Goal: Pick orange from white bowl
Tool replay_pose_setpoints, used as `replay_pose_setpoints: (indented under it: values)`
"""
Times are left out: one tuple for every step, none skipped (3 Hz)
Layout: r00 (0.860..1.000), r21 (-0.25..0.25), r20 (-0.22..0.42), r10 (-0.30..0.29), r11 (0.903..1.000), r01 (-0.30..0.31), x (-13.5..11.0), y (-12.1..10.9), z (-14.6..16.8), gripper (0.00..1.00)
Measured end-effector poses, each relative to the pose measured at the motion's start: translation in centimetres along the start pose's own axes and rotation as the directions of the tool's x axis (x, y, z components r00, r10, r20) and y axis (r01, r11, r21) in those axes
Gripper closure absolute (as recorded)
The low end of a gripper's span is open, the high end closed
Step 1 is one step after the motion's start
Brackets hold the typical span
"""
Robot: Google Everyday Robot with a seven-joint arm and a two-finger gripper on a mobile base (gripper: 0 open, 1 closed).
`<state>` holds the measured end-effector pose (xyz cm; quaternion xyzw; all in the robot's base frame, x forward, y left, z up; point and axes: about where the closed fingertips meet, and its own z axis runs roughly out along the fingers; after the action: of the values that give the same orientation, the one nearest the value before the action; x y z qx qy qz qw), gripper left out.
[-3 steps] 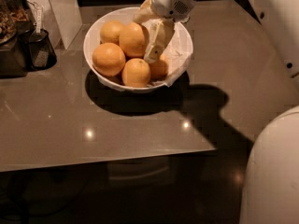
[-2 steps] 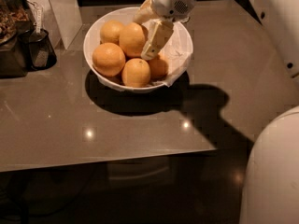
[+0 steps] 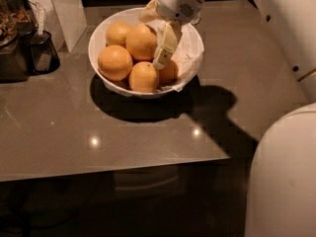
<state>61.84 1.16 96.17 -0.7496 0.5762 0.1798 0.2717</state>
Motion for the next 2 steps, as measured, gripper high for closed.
replay_pose_setpoints:
  values:
    - [1.000, -0.005, 0.013, 0.003, 1.0000, -0.003, 0.20, -0.82, 0.76, 0.05]
    - [1.000, -0.013, 0.025, 0.009, 0.9999, -0.009, 0.43, -1.48, 1.49, 0.10]
